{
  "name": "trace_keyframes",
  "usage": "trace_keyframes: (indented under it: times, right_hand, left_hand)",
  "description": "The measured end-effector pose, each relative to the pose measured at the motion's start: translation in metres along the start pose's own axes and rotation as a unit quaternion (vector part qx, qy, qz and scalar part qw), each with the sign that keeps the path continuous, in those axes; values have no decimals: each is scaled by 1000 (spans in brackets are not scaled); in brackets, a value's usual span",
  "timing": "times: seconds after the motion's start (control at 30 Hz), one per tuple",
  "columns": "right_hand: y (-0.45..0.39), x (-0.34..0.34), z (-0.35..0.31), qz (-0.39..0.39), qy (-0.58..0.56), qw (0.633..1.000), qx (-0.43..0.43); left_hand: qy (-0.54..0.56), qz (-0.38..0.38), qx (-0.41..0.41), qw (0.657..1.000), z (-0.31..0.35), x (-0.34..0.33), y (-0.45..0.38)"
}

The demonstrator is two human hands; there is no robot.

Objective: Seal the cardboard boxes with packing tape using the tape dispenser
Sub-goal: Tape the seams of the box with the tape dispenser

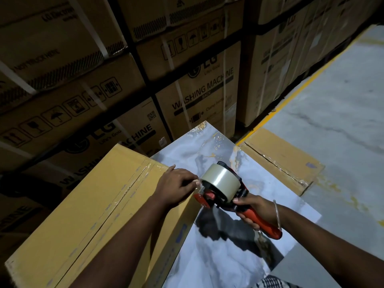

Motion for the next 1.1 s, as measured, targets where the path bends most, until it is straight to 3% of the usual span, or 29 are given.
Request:
trace_keyframes:
  times: [0.37, 0.57, 1.1]
  right_hand:
    - [27, -1, 9, -14, -30, 999, 1]
    - [25, -4, 12, -6, -28, 999, 18]
    - [4, 0, 25, 20, -46, 998, 33]
  left_hand:
    - [-22, 0, 9, 1000, -8, -3, -8]
    - [-64, -72, 34, 995, 20, -21, -23]
    - [-34, -56, 15, 998, 15, -27, -24]
Point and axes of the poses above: each hand's wrist, its own y-axis away from the middle knuckle, its own x-axis out of the back of the hand, z = x × y, the point moved 10 cm from there along -y, towards the middle knuckle, and after that the axes turned 8 degrees about -z, right-handed, at the moved point
